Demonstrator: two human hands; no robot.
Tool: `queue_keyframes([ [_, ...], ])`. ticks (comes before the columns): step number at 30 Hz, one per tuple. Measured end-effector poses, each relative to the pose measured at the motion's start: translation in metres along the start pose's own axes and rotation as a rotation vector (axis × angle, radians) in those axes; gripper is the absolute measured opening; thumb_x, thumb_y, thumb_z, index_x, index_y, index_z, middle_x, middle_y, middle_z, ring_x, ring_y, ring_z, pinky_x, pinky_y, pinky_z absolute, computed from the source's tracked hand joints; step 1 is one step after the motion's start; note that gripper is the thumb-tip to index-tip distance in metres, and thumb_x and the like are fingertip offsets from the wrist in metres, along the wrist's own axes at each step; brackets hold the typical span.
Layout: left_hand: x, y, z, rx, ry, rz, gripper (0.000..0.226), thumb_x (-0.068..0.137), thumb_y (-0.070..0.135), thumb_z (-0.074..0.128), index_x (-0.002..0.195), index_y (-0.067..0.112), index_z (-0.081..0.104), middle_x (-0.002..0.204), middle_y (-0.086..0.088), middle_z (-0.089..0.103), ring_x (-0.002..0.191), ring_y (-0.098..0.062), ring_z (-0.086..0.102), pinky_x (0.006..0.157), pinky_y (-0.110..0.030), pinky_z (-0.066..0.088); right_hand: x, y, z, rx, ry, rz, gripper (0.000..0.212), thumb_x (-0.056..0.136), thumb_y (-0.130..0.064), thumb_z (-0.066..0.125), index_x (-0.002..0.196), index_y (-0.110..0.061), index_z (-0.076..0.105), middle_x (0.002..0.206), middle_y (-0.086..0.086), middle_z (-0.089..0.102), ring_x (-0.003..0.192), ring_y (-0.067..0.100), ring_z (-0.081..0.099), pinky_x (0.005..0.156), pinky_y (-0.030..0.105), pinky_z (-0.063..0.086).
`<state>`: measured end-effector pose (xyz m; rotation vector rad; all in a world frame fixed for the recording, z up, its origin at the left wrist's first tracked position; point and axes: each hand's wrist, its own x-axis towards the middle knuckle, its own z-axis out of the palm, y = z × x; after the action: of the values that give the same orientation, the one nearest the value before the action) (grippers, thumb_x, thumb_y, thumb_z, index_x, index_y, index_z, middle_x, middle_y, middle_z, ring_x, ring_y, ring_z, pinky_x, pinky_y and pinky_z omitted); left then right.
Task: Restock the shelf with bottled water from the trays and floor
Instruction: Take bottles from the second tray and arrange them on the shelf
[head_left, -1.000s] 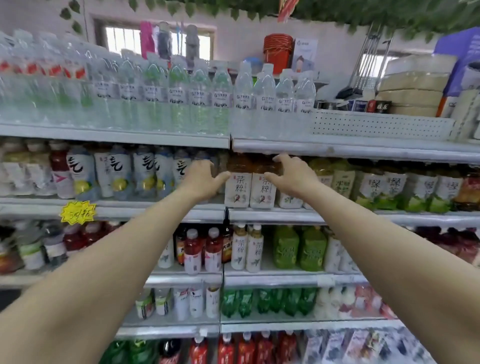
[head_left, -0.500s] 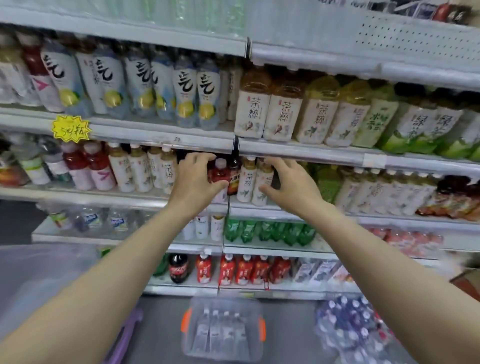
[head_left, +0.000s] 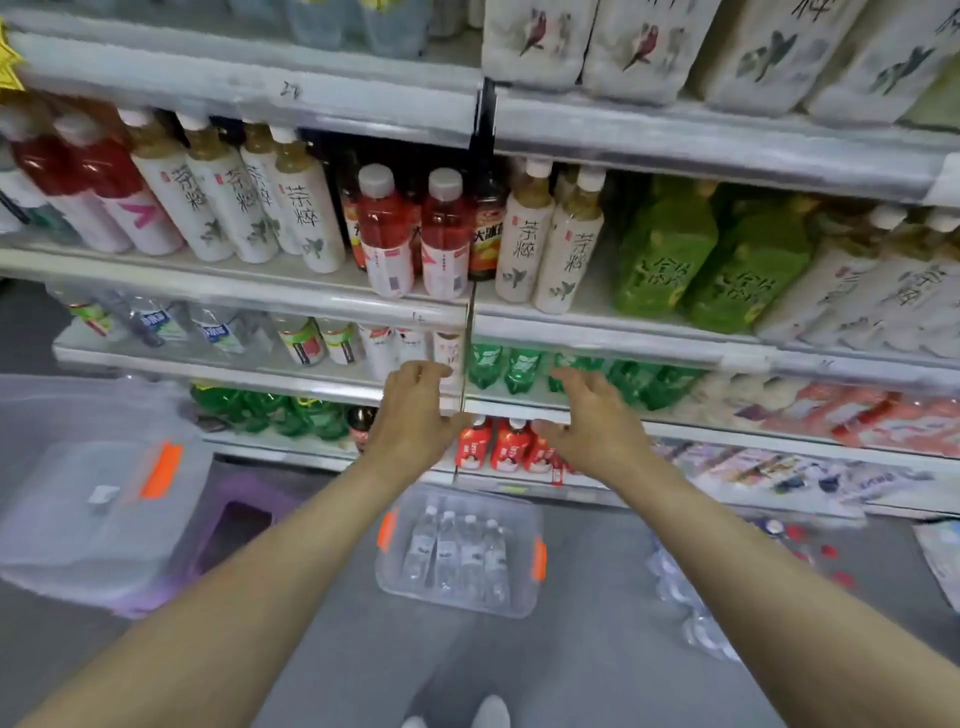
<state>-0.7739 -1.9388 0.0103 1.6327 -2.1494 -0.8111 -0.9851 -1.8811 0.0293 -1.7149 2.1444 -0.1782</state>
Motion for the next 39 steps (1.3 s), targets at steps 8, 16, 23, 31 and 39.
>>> queue_keyframes([
  [8,0.021,-0.127,0.177,0.016,-0.185,-0.28,0.053,0.087,0.035,0.074,0.129,0.006,0.059,0.13,-0.017,0.054,0.126,-0.034,0.046,0.102,-0.033,0.03,0.056,0.084,0.201,0.083,-0.304,0.147,0.067,0.096,-0.04,0.065,0.153,-0.014,0.039,0.152,0.014,0.042,0.14,0.03,0.041,0.112,0.035,0.037],
  [16,0.009,-0.287,0.355,0.033,-0.372,-0.565,0.06,0.086,0.043,0.074,0.129,0.004,0.056,0.129,-0.02,0.056,0.128,-0.035,0.046,0.106,-0.035,0.034,0.081,0.166,0.424,0.089,-0.592,0.303,0.06,0.098,-0.044,0.06,0.147,-0.013,0.044,0.143,0.016,0.049,0.128,0.035,0.054,0.104,0.039,0.046],
  [23,0.011,-0.39,0.465,0.005,-0.461,-0.718,0.074,0.087,0.048,0.071,0.143,0.008,0.043,0.139,-0.019,0.045,0.129,-0.036,0.048,0.104,-0.04,0.04,0.101,0.21,0.583,0.198,-0.686,0.356,0.056,0.098,-0.04,0.061,0.141,-0.007,0.048,0.139,0.013,0.055,0.126,0.03,0.053,0.09,0.031,0.042],
  [31,0.047,-0.468,0.546,0.004,-0.459,-0.774,0.076,0.09,0.049,0.066,0.145,0.006,0.036,0.145,-0.019,0.044,0.131,-0.034,0.047,0.1,-0.035,0.04,0.138,0.234,0.695,0.408,-0.468,0.586,0.077,0.089,-0.043,0.074,0.15,-0.011,0.041,0.149,0.011,0.048,0.136,0.029,0.049,0.111,0.036,0.041],
  [39,0.063,-0.51,0.594,-0.084,-0.396,-0.857,0.083,0.07,0.066,0.071,0.129,0.009,0.056,0.123,-0.012,0.065,0.112,-0.034,0.062,0.096,-0.042,0.051,0.145,0.267,0.749,0.552,-0.392,0.689,0.07,0.078,-0.03,0.086,0.137,-0.022,0.05,0.127,-0.002,0.054,0.107,0.018,0.058,0.084,0.026,0.05],
])
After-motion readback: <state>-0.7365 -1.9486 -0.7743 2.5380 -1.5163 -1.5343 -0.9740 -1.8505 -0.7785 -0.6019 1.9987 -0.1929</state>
